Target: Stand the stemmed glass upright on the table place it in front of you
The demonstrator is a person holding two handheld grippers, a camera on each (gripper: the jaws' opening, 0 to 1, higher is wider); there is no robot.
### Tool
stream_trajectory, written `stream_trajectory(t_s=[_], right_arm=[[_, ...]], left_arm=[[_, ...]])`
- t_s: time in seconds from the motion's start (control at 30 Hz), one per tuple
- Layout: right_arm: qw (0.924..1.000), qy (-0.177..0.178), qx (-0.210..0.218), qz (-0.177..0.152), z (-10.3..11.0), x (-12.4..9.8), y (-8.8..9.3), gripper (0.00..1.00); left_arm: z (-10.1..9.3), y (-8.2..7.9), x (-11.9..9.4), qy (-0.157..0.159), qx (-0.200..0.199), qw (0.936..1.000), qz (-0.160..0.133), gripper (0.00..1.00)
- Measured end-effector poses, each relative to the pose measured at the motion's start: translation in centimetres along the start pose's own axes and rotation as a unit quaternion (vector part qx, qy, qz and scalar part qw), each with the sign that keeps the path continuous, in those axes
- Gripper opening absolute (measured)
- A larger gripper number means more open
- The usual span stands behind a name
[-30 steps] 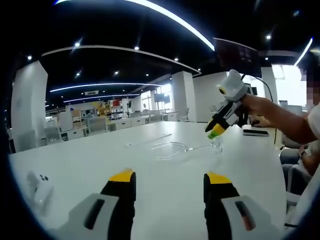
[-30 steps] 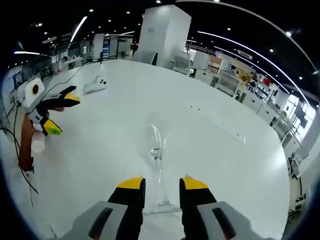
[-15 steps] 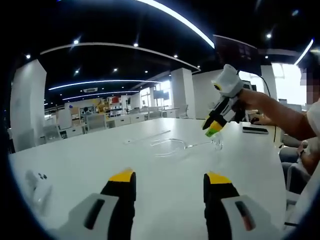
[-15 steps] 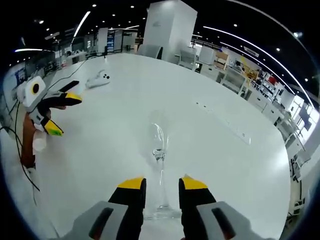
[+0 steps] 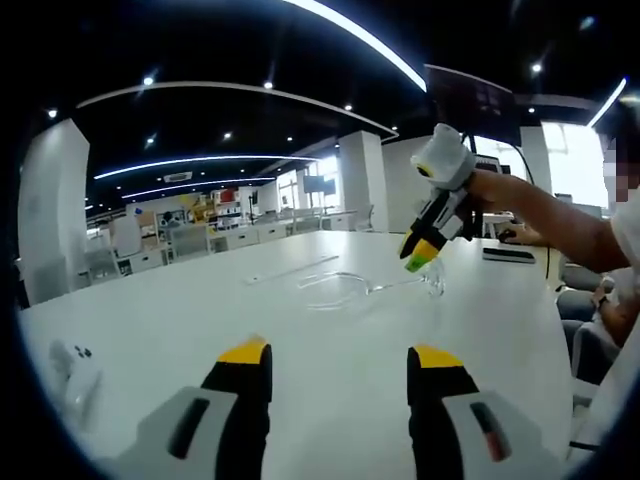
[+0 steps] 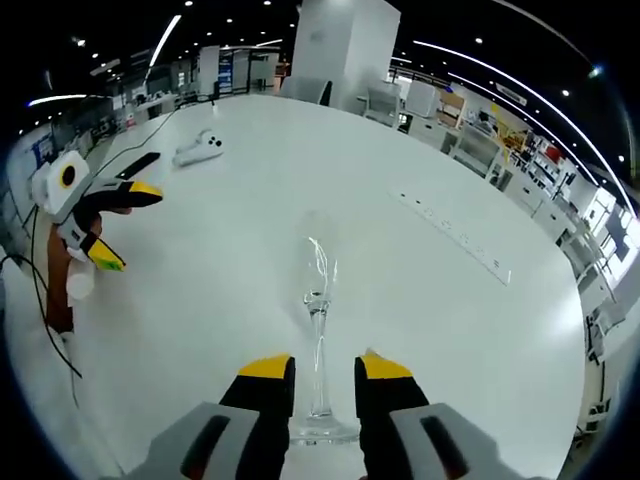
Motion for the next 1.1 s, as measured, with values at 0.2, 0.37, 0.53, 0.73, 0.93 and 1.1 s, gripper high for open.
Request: stream_trajectory(t_s=[0.2,0.37,0.53,0.73,0.93,1.1], right_arm=[[0.9999,-0.008,0.008,-0.003,0.0,0.2,-0.4,0.26],[0.9997,-0.018,0.003,0.015,0.3,0.6,-0.1,0.26],[0.9992,-0.025,-0.004,0.030,0.5,1.2,0.0,0.26],[0.9986,-0.030,-0.007,0.043,0.8,1.6,0.0,0.26],[0.9980,-0.033,-0.009,0.053,0.9,2.2,0.3,0.26],[0.9977,-0.030,-0.013,0.060,0.9,2.3,0.7,0.26]], left_arm=[[-0.1,0.0,0.0,0.001,0.000,1.0000,0.000,0.54],[-0.1,0.0,0.0,0.002,0.000,1.0000,0.001,0.54],[-0.2,0.0,-0.1,0.002,0.001,1.0000,0.000,0.54],[-0.3,0.0,-0.1,0.002,0.000,1.0000,0.000,0.54],[-0.3,0.0,-0.1,0.001,-0.001,1.0000,-0.001,0.54],[-0.4,0.0,-0.2,0.001,-0.001,1.0000,-0.001,0.54]])
Point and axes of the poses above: the point that each gripper's makers call its tool centre point, and the gripper's own axes: x roughly forward along the fingers, z roughly to its left, y roughly out of its underside, the point moved 3 cm from there along -x, roughly backward along the fingers, and after that the axes turned 7 degrees about -z, right-handed, at the moved point
